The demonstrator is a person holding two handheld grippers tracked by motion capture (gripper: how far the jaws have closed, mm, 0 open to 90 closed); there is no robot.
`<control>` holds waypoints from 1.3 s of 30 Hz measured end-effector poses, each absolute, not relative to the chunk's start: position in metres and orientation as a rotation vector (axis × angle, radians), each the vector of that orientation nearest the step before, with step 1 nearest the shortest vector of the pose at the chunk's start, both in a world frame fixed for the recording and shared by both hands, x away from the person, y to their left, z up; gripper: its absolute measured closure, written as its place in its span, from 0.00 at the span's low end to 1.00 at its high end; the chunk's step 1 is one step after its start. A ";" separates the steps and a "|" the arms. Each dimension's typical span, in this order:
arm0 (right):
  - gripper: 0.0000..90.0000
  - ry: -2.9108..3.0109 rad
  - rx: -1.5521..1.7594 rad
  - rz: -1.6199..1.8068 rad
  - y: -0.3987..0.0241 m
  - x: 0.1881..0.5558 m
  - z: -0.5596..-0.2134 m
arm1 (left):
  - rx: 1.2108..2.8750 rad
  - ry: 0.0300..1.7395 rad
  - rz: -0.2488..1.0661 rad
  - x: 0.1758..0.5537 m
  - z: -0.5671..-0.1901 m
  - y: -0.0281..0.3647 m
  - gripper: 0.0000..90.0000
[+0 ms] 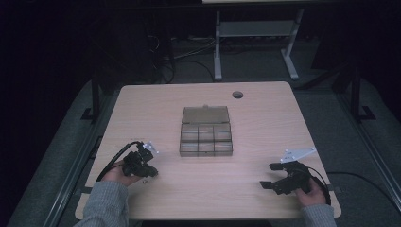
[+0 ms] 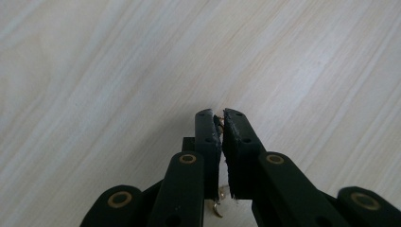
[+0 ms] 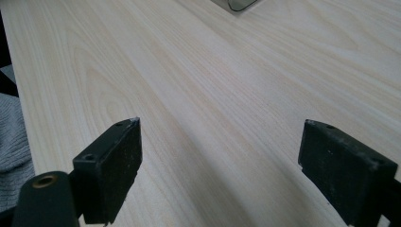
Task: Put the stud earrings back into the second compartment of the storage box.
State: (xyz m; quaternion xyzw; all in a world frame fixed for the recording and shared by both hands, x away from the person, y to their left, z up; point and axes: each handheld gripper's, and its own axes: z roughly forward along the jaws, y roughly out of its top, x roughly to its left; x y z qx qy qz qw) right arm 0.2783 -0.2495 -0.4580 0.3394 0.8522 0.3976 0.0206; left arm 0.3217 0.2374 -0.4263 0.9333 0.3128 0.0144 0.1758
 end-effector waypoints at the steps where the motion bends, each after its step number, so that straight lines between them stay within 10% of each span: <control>1: 0.16 2.643 1.054 1.234 -0.250 0.278 -0.458 | 2.634 0.887 0.045 0.322 -0.425 0.236 0.94; 39: 0.16 2.638 1.039 1.254 -0.250 0.279 -0.458 | 2.596 0.683 -0.011 0.377 -0.377 0.168 0.94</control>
